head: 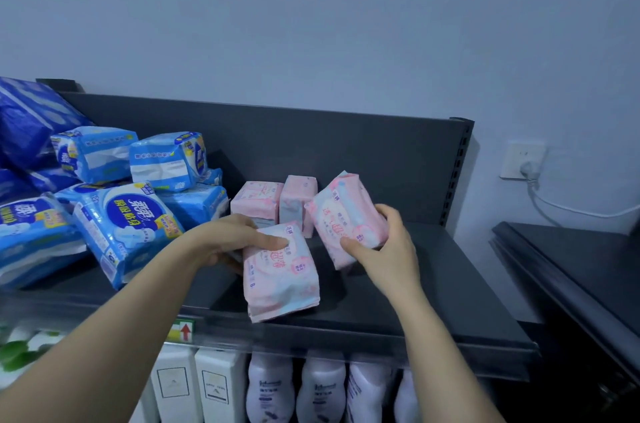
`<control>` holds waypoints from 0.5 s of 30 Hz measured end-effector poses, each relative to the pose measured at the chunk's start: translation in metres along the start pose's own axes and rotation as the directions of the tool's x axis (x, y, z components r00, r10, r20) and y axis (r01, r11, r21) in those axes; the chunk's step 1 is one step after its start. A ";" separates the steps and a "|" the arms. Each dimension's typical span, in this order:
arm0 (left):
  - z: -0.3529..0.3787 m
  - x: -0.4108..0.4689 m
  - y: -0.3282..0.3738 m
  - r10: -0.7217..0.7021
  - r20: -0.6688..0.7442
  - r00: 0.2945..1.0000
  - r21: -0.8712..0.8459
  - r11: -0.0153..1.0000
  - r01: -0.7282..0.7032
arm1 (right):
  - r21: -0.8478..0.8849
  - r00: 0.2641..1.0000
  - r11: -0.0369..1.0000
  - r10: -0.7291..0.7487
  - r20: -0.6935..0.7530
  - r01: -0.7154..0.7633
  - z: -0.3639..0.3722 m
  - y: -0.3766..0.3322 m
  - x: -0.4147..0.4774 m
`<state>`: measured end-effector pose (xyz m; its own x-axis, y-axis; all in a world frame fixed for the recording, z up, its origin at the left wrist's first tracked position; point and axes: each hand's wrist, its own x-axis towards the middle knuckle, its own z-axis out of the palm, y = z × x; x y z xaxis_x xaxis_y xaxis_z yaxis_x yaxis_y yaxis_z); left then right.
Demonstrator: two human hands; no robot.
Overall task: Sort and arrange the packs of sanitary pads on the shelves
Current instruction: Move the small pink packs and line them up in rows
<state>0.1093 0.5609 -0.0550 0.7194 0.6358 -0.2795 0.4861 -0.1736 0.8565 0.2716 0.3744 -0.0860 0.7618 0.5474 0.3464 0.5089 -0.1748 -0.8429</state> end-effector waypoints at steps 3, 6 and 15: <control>0.001 -0.005 0.007 0.030 -0.005 1.000 0.011 0.999 -0.030 | 0.007 0.997 1.000 -0.009 -0.073 0.010 -0.018 -0.003 -0.008; -0.001 -0.010 0.013 0.094 0.002 0.996 0.027 0.995 -0.094 | -0.007 0.990 1.000 -0.003 -0.144 0.002 -0.035 -0.008 -0.020; 0.024 -0.052 0.031 0.425 0.221 0.878 -0.251 0.895 -0.370 | -0.002 0.906 0.998 0.050 -0.420 -0.056 -0.093 -0.027 -0.089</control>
<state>0.0994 0.5043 -0.0247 0.9479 0.3178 0.0224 0.0445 -0.2017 0.9784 0.2274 0.2544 -0.0557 0.8842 0.1436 0.4446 0.4661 -0.2073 -0.8601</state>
